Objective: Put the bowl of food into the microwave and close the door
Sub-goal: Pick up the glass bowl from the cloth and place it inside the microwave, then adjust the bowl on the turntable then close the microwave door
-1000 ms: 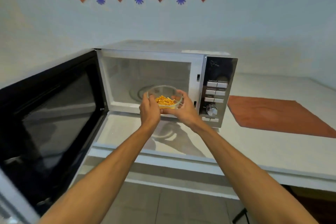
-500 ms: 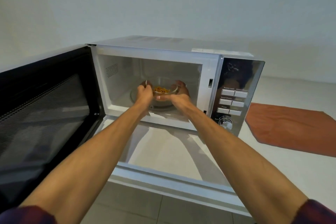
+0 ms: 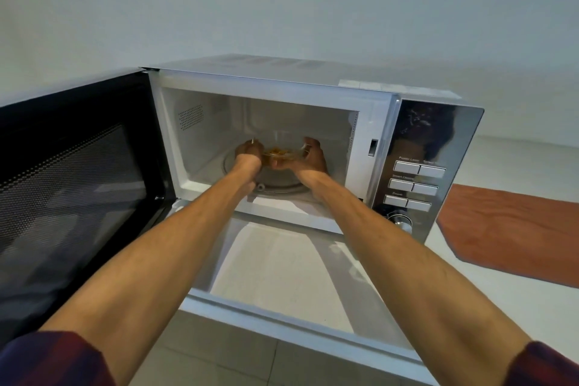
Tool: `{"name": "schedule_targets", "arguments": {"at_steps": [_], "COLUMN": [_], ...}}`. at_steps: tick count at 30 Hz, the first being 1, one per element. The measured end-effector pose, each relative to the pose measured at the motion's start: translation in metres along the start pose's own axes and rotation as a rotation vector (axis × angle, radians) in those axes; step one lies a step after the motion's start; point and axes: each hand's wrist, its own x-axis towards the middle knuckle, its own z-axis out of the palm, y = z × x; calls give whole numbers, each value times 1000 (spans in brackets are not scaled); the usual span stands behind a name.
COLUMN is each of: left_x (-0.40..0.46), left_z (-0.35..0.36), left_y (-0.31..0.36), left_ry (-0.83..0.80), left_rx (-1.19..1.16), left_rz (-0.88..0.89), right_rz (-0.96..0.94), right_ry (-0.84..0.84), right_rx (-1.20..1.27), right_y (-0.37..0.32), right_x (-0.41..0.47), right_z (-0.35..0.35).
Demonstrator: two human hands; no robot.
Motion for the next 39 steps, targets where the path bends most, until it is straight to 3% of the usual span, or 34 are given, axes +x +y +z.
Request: {"name": "schedule_targets", "arguments": {"at_steps": [16,25,31,39], "left_x": [24,1,-35,-123], "left_z": [3,-3,-16,-44], "left_y": [-8,9,11,12], "left_ry": [0,-114,51,52], "left_rx": [66,236,342,924], "left_rz": [-19,-99,112,590], "right_rz": [12,22,-76,-267], "right_ry": [-3,-57,-137,-112], "right_rx": [-43,-130,-203,-413], "right_y": [5,-10,-22,-43], "right_x": [12,3,-26,-103], "right_z": [15,9,-11,-22]}}
